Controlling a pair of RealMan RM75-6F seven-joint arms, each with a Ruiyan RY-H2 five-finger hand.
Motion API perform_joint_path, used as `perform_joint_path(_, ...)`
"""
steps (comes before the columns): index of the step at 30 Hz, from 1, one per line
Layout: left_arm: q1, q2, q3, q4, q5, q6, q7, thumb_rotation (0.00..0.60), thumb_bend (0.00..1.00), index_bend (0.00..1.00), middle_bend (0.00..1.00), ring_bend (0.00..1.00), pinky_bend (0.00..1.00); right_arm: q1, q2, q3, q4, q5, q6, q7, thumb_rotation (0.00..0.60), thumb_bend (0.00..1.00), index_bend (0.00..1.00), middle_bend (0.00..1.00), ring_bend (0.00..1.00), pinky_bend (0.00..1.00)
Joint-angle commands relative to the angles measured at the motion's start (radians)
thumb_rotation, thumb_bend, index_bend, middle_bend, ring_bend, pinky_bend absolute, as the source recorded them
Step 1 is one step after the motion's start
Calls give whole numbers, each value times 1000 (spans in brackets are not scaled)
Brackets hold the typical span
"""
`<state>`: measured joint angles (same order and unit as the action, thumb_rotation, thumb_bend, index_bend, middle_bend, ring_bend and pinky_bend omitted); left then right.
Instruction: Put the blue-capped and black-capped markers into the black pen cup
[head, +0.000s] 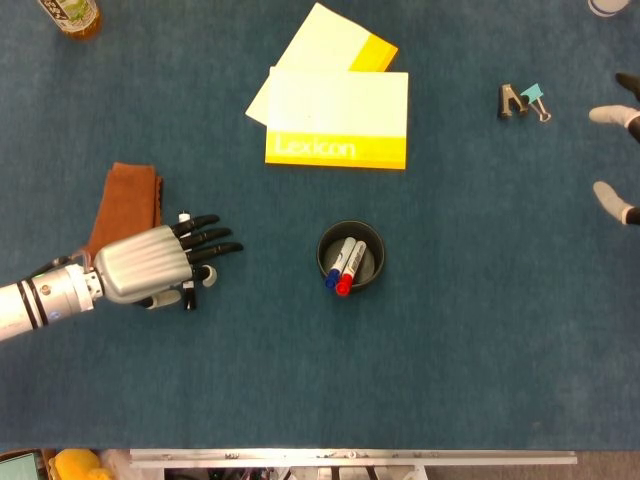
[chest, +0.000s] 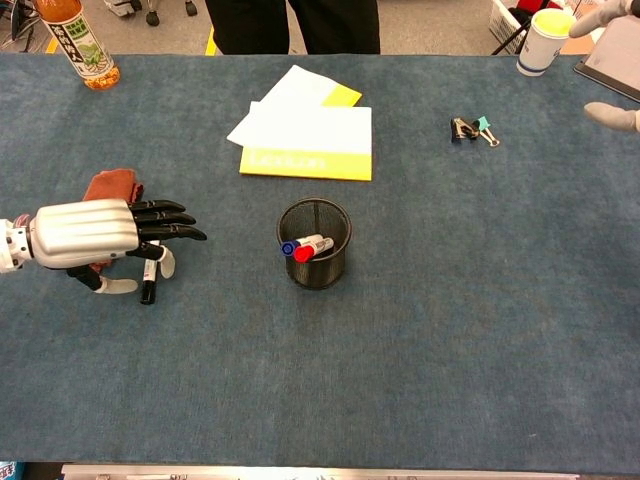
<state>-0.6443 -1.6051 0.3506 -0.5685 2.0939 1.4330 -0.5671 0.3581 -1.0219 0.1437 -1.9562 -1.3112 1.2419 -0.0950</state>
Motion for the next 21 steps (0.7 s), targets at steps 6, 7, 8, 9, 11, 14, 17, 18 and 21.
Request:
perform_joint_path(6, 23, -20, 10, 40, -30, 23, -27, 600, 308, 388, 72, 0, 10, -3, 5, 6, -11, 1, 6, -1, 600, 254, 281, 91, 0, 0)
perform_joint_path(7, 26, -25, 10, 45, -35, 25, -30, 600, 308, 388, 72, 0, 10, -4, 7, 7, -13, 2, 8, -1, 600, 254, 282, 91, 0, 0)
perform_joint_path(8, 27, -28, 11, 51, -37, 27, -31, 600, 308, 388, 72, 0, 10, -4, 9, 9, -15, 2, 9, -1, 600, 255, 283, 91, 0, 0)
perform_joint_path(9, 28, -32, 12, 57, -38, 29, -31, 600, 308, 388, 72, 0, 10, -4, 11, 10, -17, 3, 10, -1, 600, 254, 284, 91, 0, 0)
perform_joint_path(11, 33, -41, 17, 75, -39, 34, -26, 600, 308, 388, 72, 0, 10, -5, 16, 12, -22, 3, 11, -1, 600, 254, 286, 91, 0, 0)
perform_joint_path(14, 39, -53, 23, 101, -42, 35, -25, 600, 308, 388, 72, 0, 10, -7, 20, 12, -28, 3, 13, -4, 600, 255, 286, 91, 0, 0)
perform_joint_path(17, 44, -62, 29, 125, -45, 38, -26, 600, 308, 389, 72, 0, 10, -11, 22, 12, -29, 4, 16, -5, 600, 254, 286, 91, 0, 0)
perform_joint_path(18, 44, -64, 31, 132, -46, 37, -28, 600, 308, 389, 72, 0, 10, -11, 23, 12, -29, 4, 17, -6, 600, 255, 286, 91, 0, 0)
perform_joint_path(21, 47, -71, 35, 145, -51, 38, -40, 600, 308, 391, 72, 0, 10, -13, 24, 14, -31, 5, 21, -6, 600, 254, 286, 91, 0, 0)
